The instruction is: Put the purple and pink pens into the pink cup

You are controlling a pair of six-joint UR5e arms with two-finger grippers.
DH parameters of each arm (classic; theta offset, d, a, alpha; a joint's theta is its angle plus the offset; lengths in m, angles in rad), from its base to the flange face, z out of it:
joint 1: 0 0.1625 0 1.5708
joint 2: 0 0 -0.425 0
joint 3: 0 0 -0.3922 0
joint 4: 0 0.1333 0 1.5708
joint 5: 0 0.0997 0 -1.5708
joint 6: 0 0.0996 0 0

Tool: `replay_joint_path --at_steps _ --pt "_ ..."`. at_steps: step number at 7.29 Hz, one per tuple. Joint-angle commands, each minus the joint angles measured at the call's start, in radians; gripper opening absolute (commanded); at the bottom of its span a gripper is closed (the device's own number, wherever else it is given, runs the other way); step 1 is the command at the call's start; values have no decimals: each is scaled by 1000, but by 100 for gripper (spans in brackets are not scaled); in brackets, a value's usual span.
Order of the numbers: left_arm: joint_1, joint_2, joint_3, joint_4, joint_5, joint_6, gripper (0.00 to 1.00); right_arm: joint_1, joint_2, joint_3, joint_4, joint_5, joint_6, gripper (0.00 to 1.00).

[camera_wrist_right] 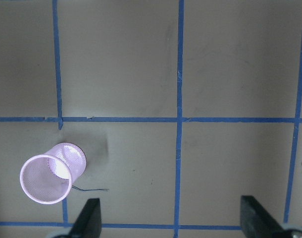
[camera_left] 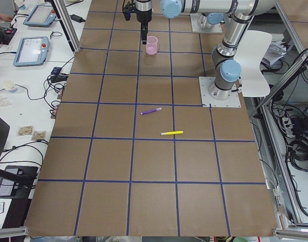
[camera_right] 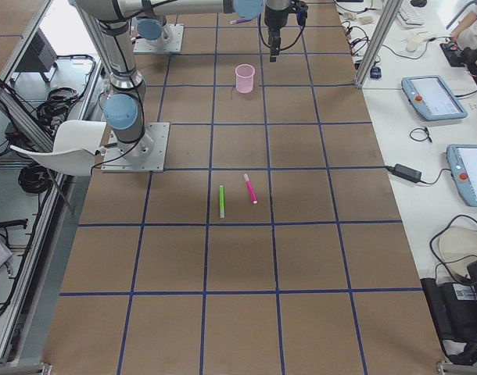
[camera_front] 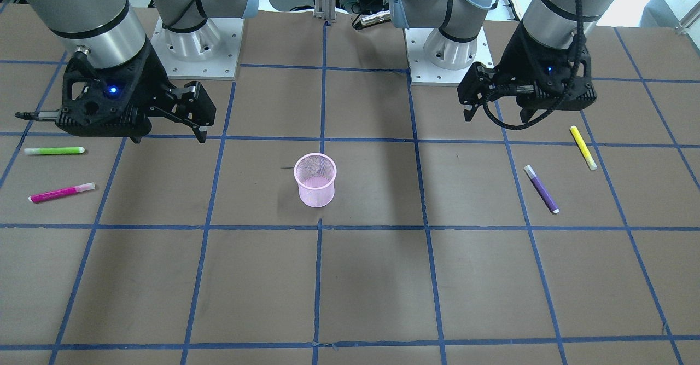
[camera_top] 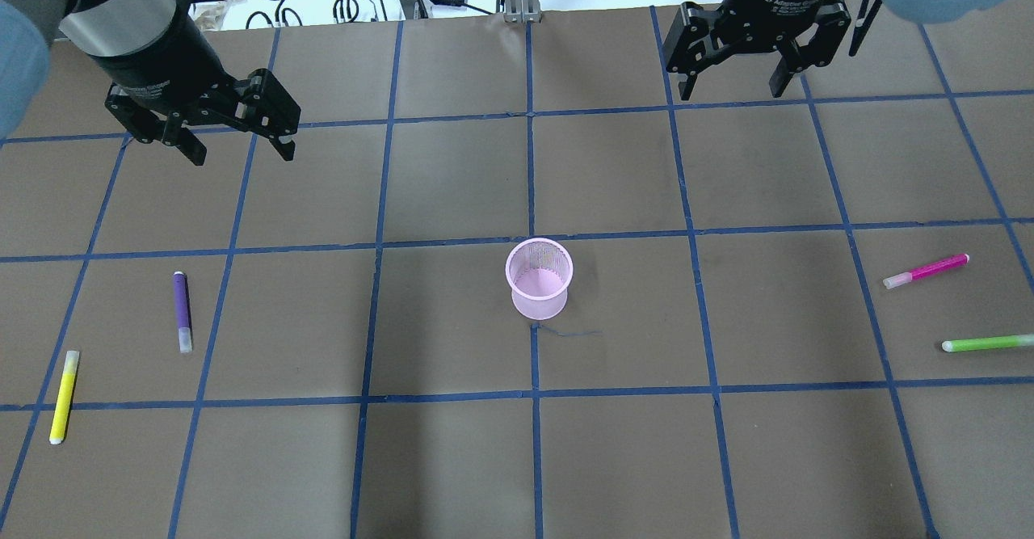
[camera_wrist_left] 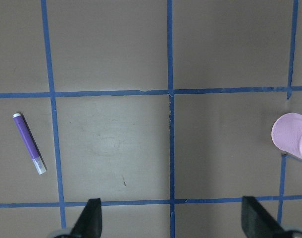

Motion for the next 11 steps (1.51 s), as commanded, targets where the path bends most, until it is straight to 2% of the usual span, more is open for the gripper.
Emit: replay_joint_path --at_steps 1,4,6,7,9,11 --pt "80 -27 -8 46 0 -1 100 -24 2 -10 18 1 -328 100" --pt "231 -73 -65 132 3 -4 100 -121 -22 -12 24 -11 -659 100" --pt "371 -111 -160 261 4 -4 100 -173 -34 -13 34 -13 -898 100" --pt "402 -125 -200 327 4 -1 100 -202 -48 -10 41 -13 -1007 100" --pt "410 -180 -229 371 50 -14 100 -283 -54 -10 79 -26 -1213 100" --pt "414 -249 -298 496 78 -14 100 -391 -47 8 78 -43 -1491 100"
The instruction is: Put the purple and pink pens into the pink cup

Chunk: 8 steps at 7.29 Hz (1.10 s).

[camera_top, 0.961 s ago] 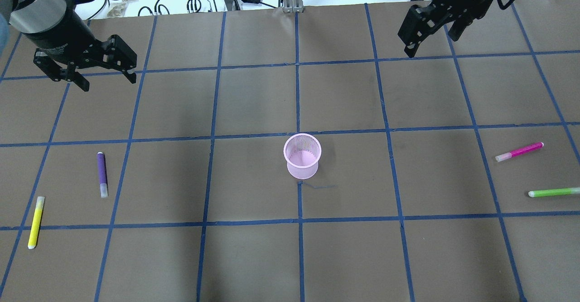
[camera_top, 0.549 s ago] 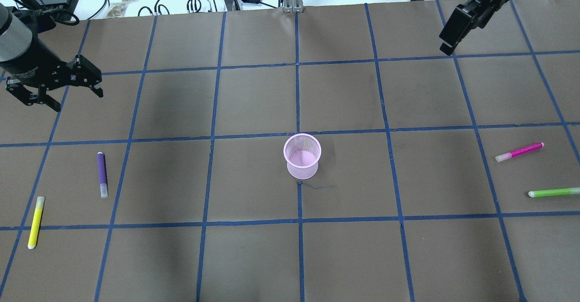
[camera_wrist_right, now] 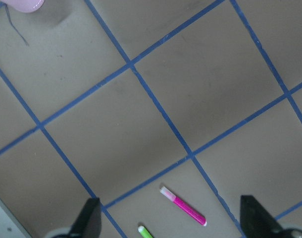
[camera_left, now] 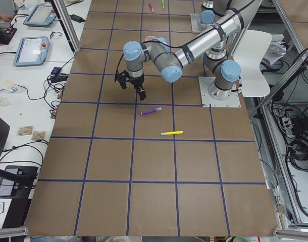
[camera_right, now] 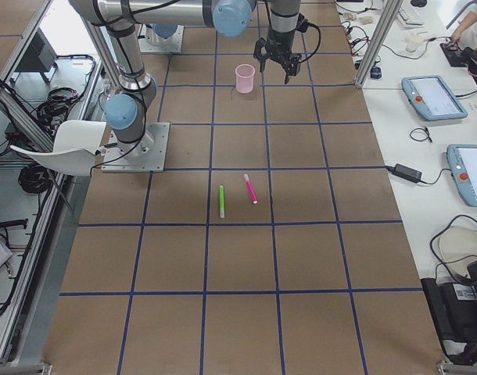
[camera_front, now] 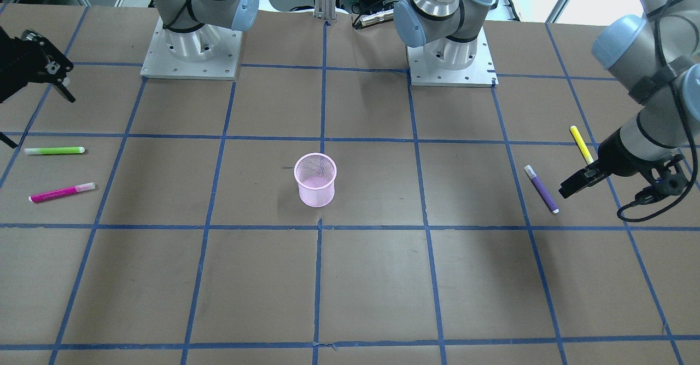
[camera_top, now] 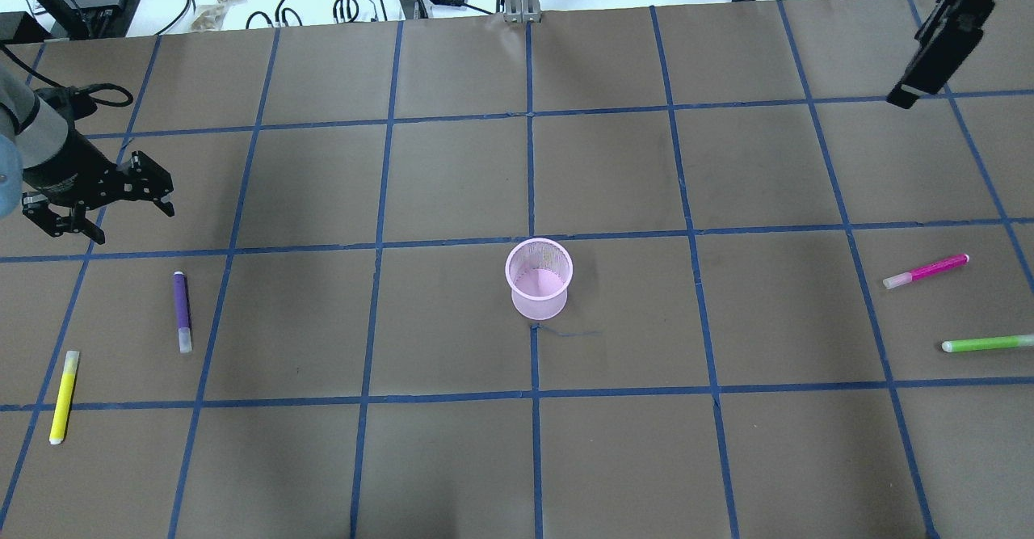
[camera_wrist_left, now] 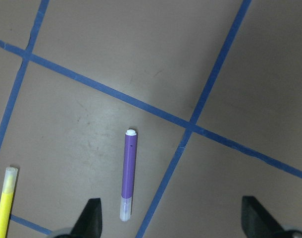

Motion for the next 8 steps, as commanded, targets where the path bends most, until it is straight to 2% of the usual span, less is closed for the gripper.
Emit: replay_joint_path --at_steps 1,2,5,6,7,8 --pt "25 -63 -49 69 15 1 100 -130 14 30 -11 -35 -308 100" --pt "57 -99 -52 72 13 6 100 -166 40 50 -21 -41 -483 100" --pt "58 -173 -58 136 13 -2 100 -328 124 109 -107 -9 -847 100" --pt "58 -187 -58 136 13 6 100 -374 172 115 -139 49 -986 100" --pt "58 -201 -57 139 13 1 100 -394 233 118 -141 81 -1117 93" --pt "58 -210 -58 139 13 0 97 -422 276 118 -141 116 -1211 93"
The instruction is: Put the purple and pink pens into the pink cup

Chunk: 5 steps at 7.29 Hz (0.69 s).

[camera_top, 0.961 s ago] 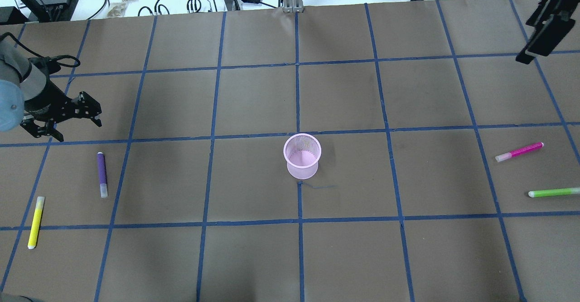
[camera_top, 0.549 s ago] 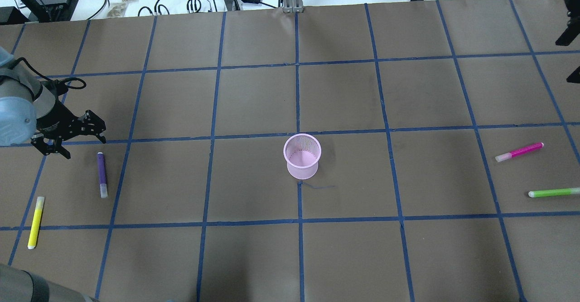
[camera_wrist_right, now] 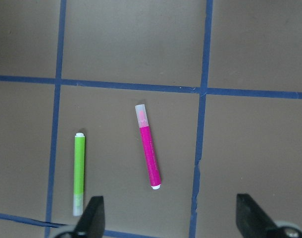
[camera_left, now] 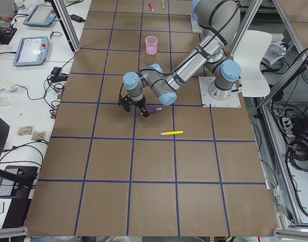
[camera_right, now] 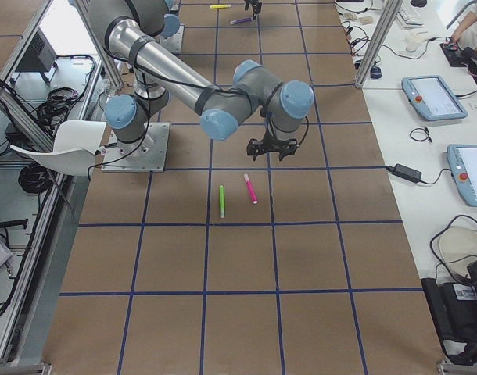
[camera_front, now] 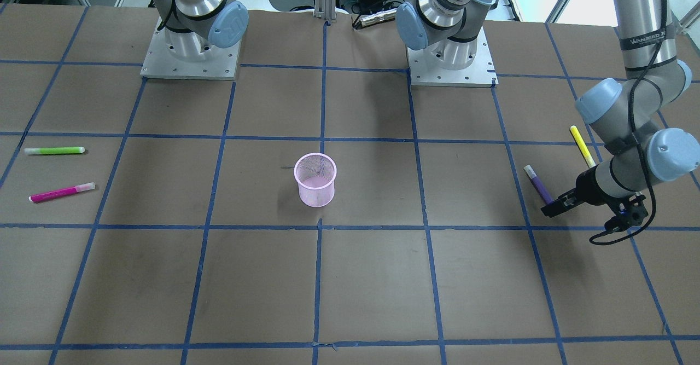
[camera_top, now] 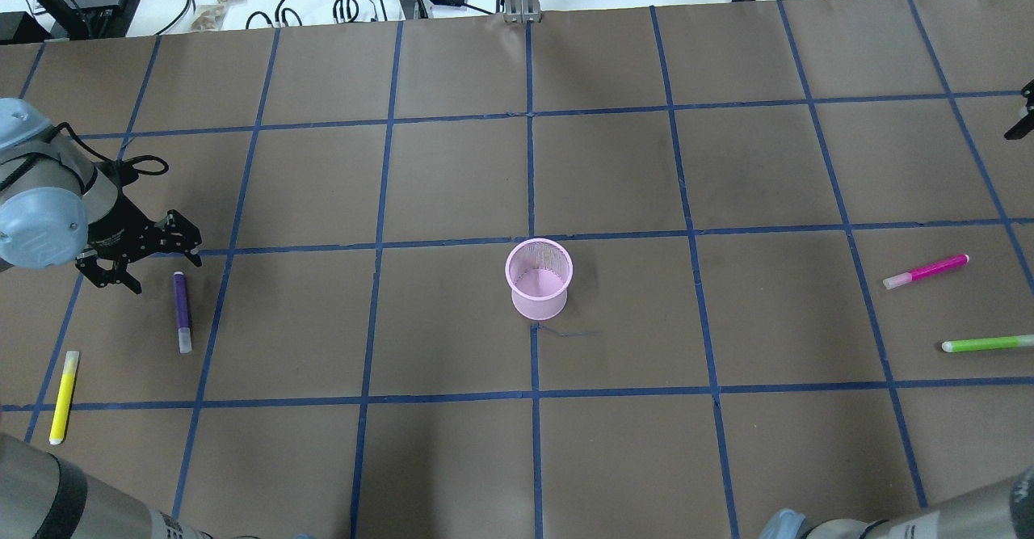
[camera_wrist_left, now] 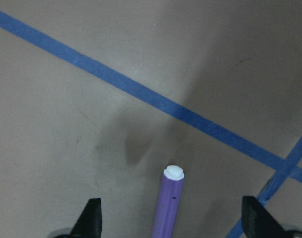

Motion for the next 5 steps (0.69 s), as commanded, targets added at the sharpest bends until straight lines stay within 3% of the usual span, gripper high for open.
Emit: replay_joint_path --at_steps 1,3,4,5 --pt "0 -19 1 0 0 1 90 -46 110 4 -9 43 -231 94" --pt "0 -25 -1 -1 0 -5 66 -81 194 15 3 43 -287 94" --pt "0 -25 1 -3 0 -5 49 -120 204 61 -11 73 -284 93" --pt "0 -25 2 -6 0 -6 12 -150 204 110 -19 146 -288 93"
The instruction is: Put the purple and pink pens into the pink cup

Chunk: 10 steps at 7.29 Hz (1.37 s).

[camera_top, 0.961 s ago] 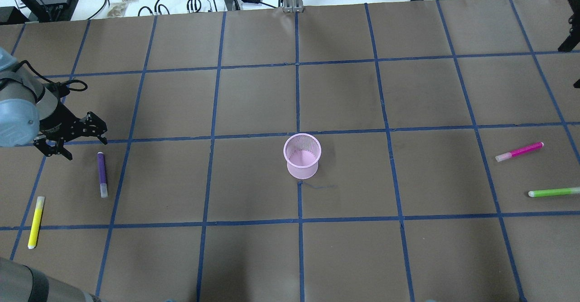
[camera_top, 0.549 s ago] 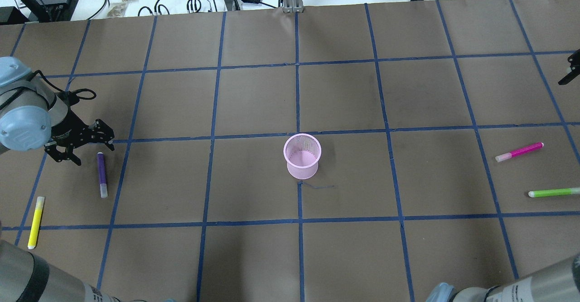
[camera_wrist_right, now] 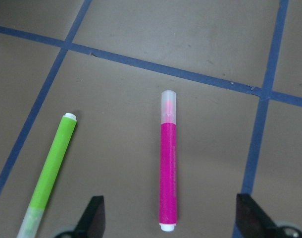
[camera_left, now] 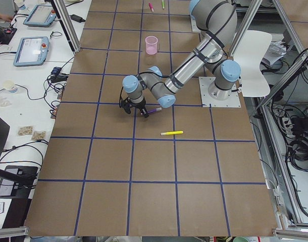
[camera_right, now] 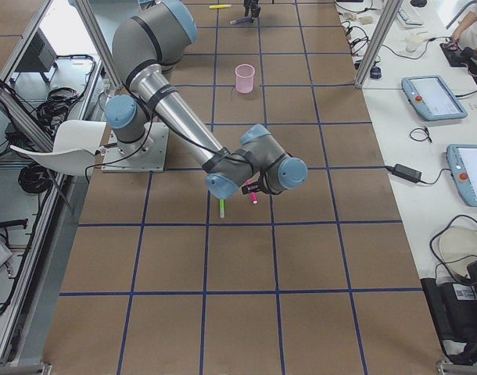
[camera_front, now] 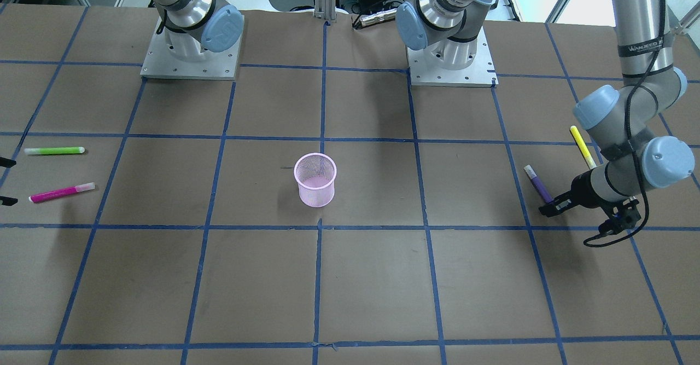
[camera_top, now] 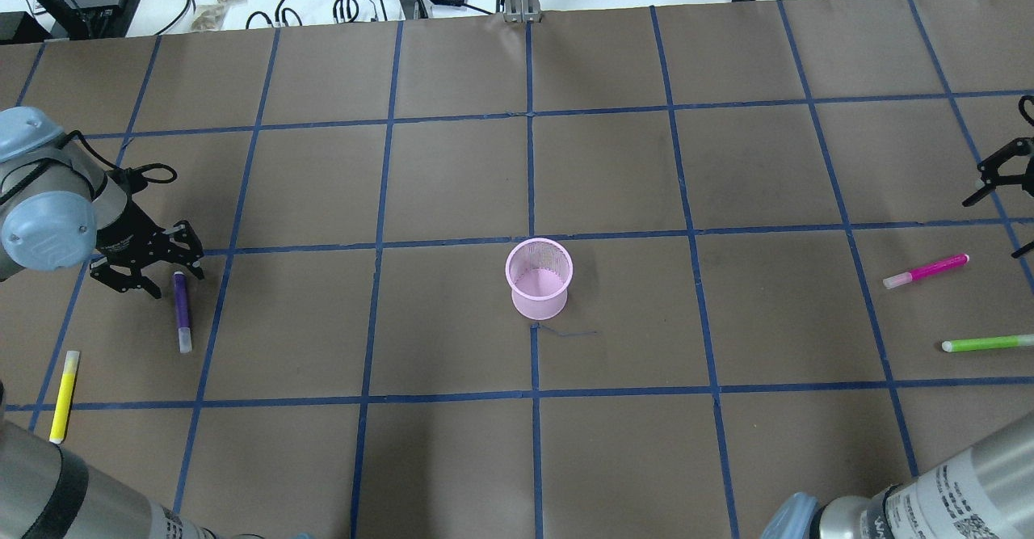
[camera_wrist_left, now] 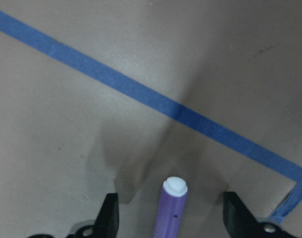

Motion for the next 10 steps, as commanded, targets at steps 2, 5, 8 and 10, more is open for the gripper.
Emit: replay_joint_path --at_steps 2,5,8,10 --pt "0 1 14 -8 2 0 0 -49 10 150 -198 74 -64 89" --pt "0 8 17 0 -1 1 0 -73 7 179 -234 77 -66 82" --pt "-23 45 170 -111 -7 3 0 -73 9 179 -239 89 -66 53" --pt "-118 73 253 -126 8 3 0 -73 12 179 -242 89 -63 39"
